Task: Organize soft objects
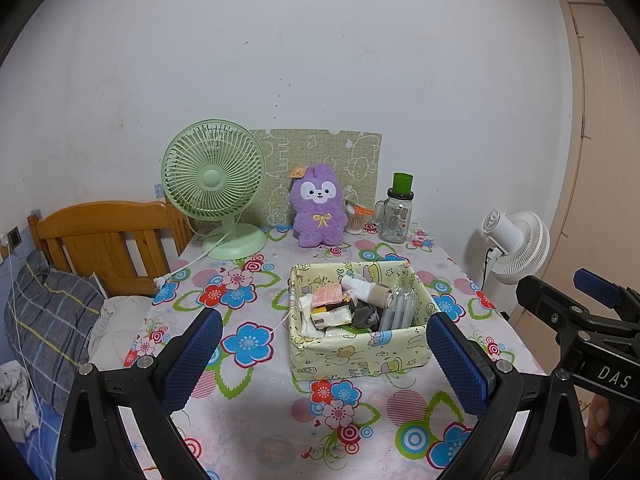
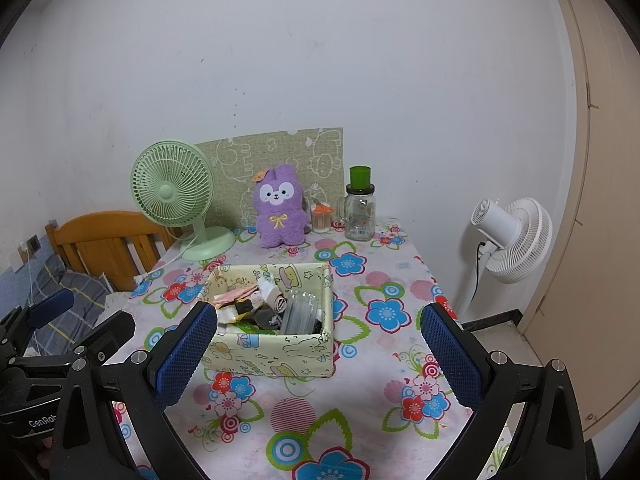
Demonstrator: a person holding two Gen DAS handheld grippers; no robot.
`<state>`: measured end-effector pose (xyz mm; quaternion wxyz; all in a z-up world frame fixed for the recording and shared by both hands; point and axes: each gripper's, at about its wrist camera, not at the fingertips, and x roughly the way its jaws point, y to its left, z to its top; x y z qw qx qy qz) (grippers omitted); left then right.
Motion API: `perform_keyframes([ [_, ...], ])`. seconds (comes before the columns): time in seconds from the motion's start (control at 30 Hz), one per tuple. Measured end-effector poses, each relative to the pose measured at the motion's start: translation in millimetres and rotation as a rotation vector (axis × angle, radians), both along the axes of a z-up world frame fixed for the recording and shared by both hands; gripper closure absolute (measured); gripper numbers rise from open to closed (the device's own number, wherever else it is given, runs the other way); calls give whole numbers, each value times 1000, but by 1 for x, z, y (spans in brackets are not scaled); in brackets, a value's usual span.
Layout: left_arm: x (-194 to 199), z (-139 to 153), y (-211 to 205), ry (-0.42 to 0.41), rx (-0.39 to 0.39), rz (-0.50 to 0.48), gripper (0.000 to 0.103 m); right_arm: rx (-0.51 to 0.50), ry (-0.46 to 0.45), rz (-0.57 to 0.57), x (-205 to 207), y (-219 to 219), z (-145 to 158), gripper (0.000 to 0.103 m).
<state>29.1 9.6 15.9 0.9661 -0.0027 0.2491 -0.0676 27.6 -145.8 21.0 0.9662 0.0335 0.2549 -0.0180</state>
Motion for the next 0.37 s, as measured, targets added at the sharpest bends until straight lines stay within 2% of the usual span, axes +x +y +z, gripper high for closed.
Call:
perform_keyframes([
  [0.37,1,0,1,0,0,1,0,-3,-6,2,1,1,-1,0],
])
